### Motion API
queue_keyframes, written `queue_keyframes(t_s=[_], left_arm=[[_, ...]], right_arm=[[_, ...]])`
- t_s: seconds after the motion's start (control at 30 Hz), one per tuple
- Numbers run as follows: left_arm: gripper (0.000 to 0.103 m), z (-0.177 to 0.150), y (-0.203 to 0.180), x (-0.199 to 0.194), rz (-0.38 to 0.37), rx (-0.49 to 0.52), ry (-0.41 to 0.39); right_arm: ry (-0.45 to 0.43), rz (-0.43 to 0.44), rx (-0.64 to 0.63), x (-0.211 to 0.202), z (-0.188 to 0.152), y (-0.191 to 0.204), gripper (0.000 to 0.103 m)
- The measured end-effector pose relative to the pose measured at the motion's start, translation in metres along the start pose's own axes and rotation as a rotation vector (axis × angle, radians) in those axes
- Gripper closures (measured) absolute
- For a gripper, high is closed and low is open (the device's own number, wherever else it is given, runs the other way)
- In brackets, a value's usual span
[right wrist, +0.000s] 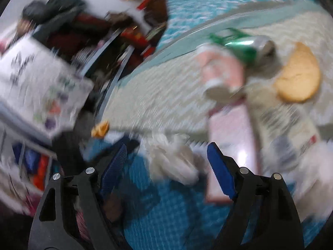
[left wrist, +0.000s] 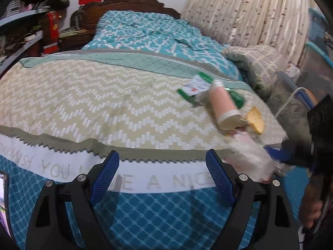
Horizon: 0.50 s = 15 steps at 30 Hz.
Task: Collect trash
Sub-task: 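Grasp the white red-print plastic bag with the left tool while the right tool grasps the pink box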
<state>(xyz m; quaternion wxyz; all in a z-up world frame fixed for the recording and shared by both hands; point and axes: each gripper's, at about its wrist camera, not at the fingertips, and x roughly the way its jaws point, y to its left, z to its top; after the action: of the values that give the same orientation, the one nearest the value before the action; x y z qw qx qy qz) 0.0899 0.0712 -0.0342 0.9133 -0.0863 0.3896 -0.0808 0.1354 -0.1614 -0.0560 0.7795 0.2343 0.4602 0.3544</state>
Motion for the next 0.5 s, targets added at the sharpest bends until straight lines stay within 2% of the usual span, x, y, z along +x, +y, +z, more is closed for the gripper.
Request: queue_keyframes(t_s=[0.13, 0.23, 0.3, 0.4, 0.5], left_arm=[[0.016, 0.001, -0.014, -0.012, -0.065, 0.035, -0.023], [0.010, 0.000, -0.027, -0.016, -0.066, 0.091, -0.036], [0.009, -0.002, -0.030, -0.014, -0.066, 0.099, -0.028], [0.009, -0.003, -0.033, -0.008, -0.098, 0.090, 0.012], [0.009, -0.004, -0.043, -0.008, -0.115, 0.116, 0.011]], right_arm=[[-0.079, -0.080, -0.049, -0.021, -0.022, 0.007, 0.023], [-0.159, -0.122, -0.018, -0.044, -0.026, -0.002, 0.023], [-0.193, -0.163, 0.002, -0.056, -0.028, -0.010, 0.023], [-0.213, -0.219, 0.032, -0.065, -0.028, -0.025, 0.028], [-0.233, -0.274, 0.046, -0.074, -0.032, -0.037, 0.033]])
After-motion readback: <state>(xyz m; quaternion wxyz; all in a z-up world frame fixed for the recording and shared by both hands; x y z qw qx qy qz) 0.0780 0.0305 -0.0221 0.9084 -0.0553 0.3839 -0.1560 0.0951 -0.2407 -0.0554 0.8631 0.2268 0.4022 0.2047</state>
